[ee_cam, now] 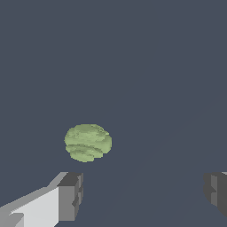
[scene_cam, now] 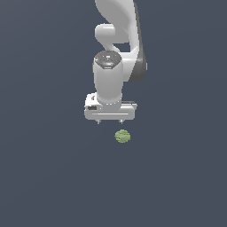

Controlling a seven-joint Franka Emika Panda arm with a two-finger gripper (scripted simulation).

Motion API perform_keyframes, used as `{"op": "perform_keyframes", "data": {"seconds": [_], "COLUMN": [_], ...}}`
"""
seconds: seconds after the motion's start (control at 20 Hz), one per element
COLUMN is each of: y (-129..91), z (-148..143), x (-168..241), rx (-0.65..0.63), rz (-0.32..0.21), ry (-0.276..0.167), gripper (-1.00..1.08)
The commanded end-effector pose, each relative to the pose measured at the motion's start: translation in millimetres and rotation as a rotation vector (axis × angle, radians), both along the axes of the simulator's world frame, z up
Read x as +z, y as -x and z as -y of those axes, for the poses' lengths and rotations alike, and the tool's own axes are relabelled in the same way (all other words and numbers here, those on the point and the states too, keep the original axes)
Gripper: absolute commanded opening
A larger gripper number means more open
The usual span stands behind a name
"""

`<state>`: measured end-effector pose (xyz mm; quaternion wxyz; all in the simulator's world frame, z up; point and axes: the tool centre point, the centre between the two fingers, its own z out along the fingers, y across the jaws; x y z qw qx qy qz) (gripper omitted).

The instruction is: Pick up the object and move it to a goal position.

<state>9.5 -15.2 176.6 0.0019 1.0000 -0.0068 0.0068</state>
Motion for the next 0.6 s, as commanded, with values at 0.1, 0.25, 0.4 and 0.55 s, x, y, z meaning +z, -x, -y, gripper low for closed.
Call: {"op": "perform_keyframes", "data": {"seconds": [0.1, 0.25, 0.4, 0.55], "y": [0.7, 3.9, 7.9, 9.0], "z": [0.0, -0.1, -0.2, -0.2], "x": [-0.7, -4.0, -7.9, -9.0], "rx": [0.000, -0.001, -0.001, -0.001], "rz": [-0.003, -0.017, -0.034, -0.038], "ry": [-0.002, -0.011, -0.022, -0.026], "gripper": [1.00, 1.00, 1.00, 1.00]}}
